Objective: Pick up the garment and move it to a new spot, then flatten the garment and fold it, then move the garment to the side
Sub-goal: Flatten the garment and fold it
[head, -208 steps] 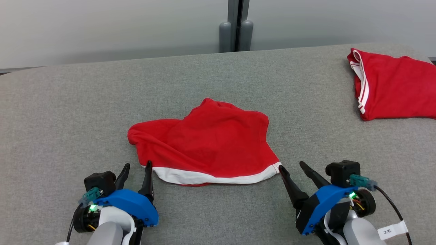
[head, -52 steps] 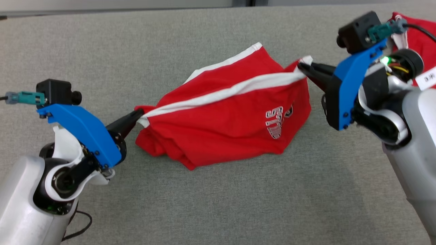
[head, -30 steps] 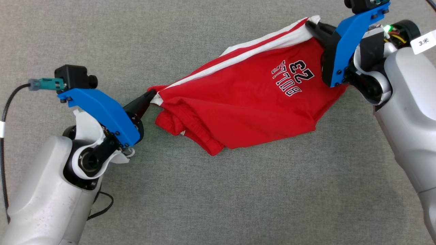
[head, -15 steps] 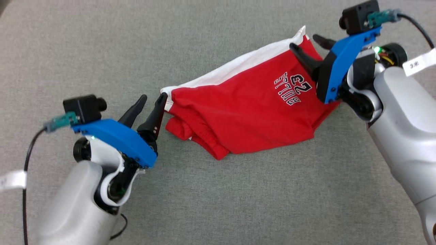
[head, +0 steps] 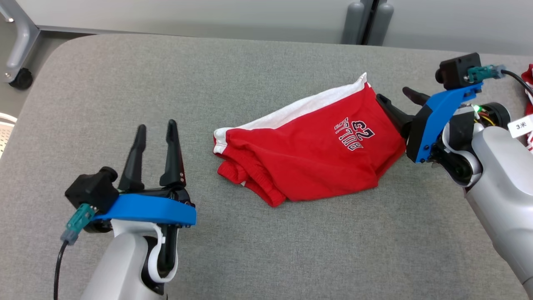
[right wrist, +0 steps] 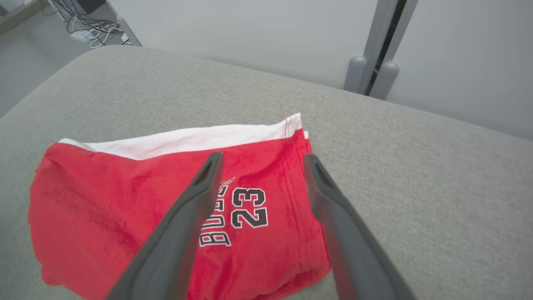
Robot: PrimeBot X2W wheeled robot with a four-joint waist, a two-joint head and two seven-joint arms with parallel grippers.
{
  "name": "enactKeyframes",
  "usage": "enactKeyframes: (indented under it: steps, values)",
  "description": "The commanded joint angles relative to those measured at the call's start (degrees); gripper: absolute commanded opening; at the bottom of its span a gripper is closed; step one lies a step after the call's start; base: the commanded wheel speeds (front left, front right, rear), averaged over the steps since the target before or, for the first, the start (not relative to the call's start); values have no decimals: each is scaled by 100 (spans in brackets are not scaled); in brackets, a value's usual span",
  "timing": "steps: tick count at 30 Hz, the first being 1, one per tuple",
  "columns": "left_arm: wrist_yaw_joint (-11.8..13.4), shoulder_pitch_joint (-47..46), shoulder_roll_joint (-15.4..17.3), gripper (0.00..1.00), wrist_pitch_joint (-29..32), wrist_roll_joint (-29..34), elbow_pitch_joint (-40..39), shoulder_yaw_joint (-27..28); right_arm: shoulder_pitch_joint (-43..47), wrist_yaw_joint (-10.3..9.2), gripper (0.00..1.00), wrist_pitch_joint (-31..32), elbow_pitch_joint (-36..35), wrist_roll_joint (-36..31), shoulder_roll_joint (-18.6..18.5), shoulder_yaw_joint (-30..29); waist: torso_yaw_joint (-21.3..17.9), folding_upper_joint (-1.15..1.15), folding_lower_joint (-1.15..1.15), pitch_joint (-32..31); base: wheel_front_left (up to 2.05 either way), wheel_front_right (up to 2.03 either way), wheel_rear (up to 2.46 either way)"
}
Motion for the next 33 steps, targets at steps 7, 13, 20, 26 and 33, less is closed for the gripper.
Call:
enactKeyframes:
  steps: [7,13,20,26,33]
  values:
    - [-229,674,-278,100,-28,1388,-415,663,271,1,100,-247,313,-72,-99,-320,102,1,1,-54,0,0,0]
    - [-484,986,-374,100,-29,2047,-350,911,329,1,100,-562,639,-188,-160,-494,265,1,1,145,0,0,0]
    - [-674,1071,-487,100,-29,2288,-303,1221,126,1,100,-773,1142,-158,34,-776,424,1,1,390,0,0,0]
    - [-788,1069,-550,100,-30,2371,-311,1353,-130,1,100,-796,1692,-270,232,-924,520,1,1,510,0,0,0]
    - [-864,953,-600,100,-30,2397,-275,1419,-565,1,100,-596,2526,-685,574,-946,607,1,1,628,0,0,0]
